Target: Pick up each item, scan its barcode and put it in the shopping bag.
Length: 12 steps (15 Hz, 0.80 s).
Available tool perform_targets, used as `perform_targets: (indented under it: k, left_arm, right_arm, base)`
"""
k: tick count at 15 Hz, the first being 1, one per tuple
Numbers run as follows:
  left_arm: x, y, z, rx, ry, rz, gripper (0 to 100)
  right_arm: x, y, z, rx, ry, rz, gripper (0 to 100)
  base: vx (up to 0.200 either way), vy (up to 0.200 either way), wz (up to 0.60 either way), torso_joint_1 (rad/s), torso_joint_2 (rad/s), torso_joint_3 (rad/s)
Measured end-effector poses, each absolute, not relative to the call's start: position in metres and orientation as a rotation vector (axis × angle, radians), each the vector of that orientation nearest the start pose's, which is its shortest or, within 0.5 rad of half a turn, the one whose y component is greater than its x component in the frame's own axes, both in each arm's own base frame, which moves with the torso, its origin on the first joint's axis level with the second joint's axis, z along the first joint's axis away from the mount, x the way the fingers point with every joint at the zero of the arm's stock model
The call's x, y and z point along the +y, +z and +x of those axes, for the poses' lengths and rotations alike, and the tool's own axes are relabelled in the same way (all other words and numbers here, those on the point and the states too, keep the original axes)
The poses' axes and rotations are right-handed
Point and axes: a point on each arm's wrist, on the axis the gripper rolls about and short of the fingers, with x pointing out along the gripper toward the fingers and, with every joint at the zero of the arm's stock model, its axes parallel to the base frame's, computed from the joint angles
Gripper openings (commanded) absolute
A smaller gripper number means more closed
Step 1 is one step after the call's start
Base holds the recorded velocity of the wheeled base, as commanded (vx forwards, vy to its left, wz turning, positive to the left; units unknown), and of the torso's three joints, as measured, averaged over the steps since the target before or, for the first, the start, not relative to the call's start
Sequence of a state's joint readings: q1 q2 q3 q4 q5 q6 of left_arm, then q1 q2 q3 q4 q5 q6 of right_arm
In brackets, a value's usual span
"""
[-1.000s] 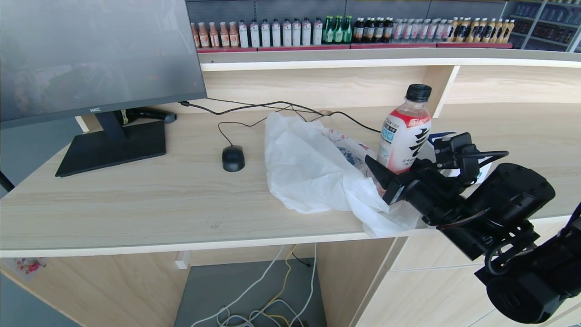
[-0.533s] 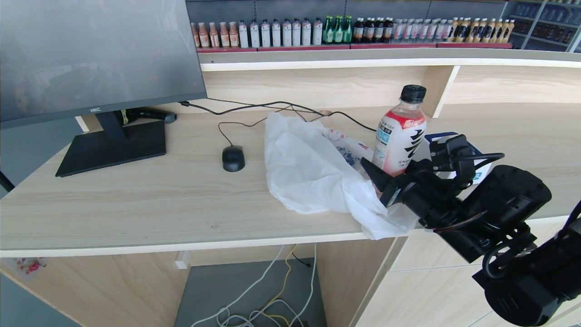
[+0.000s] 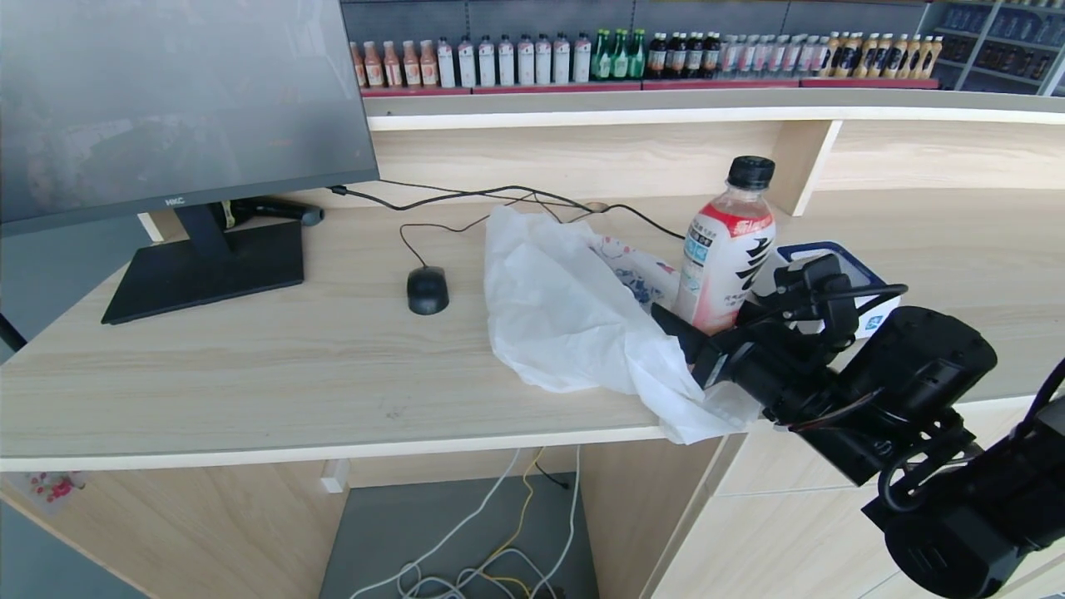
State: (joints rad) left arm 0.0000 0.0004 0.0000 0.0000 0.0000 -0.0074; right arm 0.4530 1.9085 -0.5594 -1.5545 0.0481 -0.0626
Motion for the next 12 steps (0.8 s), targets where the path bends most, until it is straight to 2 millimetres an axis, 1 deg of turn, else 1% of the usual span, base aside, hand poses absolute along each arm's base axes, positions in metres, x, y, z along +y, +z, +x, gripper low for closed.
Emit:
perform_targets:
  k: [6, 8, 10, 12]
  left_arm:
    - [0.000, 0.075, -0.023, 0.000, 0.000, -0.007, 100]
    - [0.000, 0.075, -0.023, 0.000, 0.000, -0.007, 100]
    - [0.000, 0.075, -0.023, 0.001, 0.000, -0.007, 100]
    - [0.000, 0.075, -0.023, 0.000, -0.001, -0.007, 100]
  right_arm:
    - [0.136, 0.157, 0.278, -0.251, 0.490, -0.009, 100]
    - [0.134, 0.162, 0.274, -0.263, 0.489, -0.008, 100]
    - [0.130, 0.170, 0.264, -0.284, 0.488, -0.004, 100]
    - [0.120, 0.180, 0.247, -0.305, 0.484, -0.001, 100]
  base:
    - [0.000, 0.000, 0.00, 0.000, 0.00, 0.000]
    - [0.000, 0.000, 0.00, 0.000, 0.00, 0.000]
    - [0.000, 0.000, 0.00, 0.000, 0.00, 0.000]
    - [0.000, 0.000, 0.00, 0.000, 0.00, 0.000]
